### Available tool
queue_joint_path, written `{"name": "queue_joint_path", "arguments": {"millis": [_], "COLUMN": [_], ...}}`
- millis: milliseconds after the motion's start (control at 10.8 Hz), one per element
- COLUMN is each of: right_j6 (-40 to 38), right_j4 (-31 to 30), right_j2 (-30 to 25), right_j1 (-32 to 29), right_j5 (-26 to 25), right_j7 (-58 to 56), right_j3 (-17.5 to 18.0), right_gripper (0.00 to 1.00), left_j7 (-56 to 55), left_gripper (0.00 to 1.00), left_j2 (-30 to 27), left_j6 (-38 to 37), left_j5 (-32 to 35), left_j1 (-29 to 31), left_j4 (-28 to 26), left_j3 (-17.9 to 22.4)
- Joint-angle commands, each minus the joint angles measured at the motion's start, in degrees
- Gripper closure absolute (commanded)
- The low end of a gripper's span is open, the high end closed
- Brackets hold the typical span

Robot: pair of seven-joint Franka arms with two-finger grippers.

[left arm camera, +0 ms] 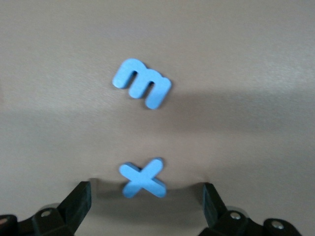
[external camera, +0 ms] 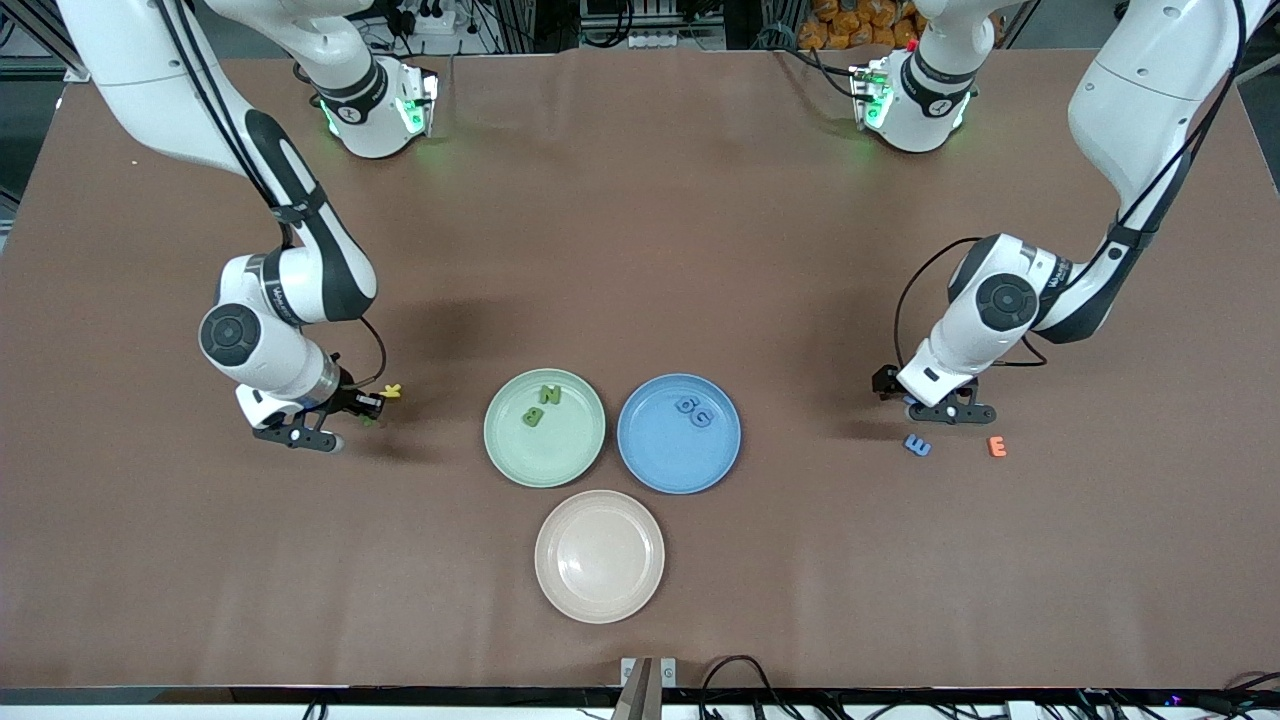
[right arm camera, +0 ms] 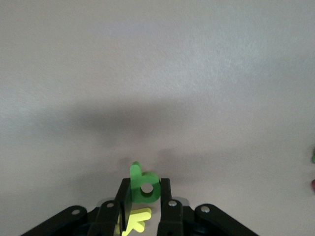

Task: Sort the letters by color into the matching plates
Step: 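Grasp the green b with the right gripper while the left gripper grasps x, then place the green b on the green plate while the left gripper carries x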

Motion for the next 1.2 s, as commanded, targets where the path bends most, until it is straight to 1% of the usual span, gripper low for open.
{"name": "queue_joint_path", "arguments": {"millis": [0,93,185,278,370,463,555,648,740,926,1111], "right_j6": [-1.8,-2.2,-3.2,-3.8,-4.2,-5.7,-7.3,-7.5,-7.5,-7.6,-7.6], "right_j4": [1.7,2.5,3.7,4.9,5.9,7.3,8.2,8.5,8.5,10.5,14.0], "right_j2": [-1.9,-1.9,-1.9,-1.8,-1.7,-1.4,-1.2,-1.1,-0.9,0.8,3.5], "right_j1": [1.0,1.8,2.8,4.7,6.0,7.3,8.6,9.6,10.5,13.6,16.5], "right_j5": [1.0,1.1,2.8,6.0,6.9,8.0,9.0,9.1,9.8,12.5,12.5], "right_j7": [0.6,1.2,1.2,1.0,1.1,1.2,1.2,1.3,1.3,1.6,2.5], "right_j3": [0.4,0.5,0.5,0.4,0.4,0.4,0.4,0.4,0.4,0.3,0.3], "right_gripper": [0.87,0.87,0.87,0.87,0.87,0.87,0.87,0.87,0.87,0.87,0.87], "left_j7": [1.6,1.5,1.5,1.5,1.6,1.6,1.4,0.8,0.5,0.4,-0.8], "left_gripper": [0.0,0.0,0.0,0.0,0.0,0.03,0.44,0.93,1.0,1.0,1.0], "left_j2": [2.5,3.1,3.1,3.1,3.0,2.7,2.2,1.9,1.6,1.3,1.2], "left_j6": [0.8,0.7,0.7,0.7,0.7,0.7,0.6,0.5,0.2,-0.1,-0.1], "left_j5": [1.5,1.5,1.5,1.5,1.5,1.5,1.4,1.4,1.2,1.0,0.9], "left_j1": [1.1,1.0,1.1,1.1,1.1,1.1,1.1,1.1,1.1,1.1,1.0], "left_j4": [3.0,3.6,3.6,3.6,3.6,3.1,2.9,2.7,2.4,2.0,2.1], "left_j3": [-0.4,-0.4,-0.5,-0.4,-0.5,-0.4,-0.5,-0.5,-0.5,-0.5,-0.5]}}
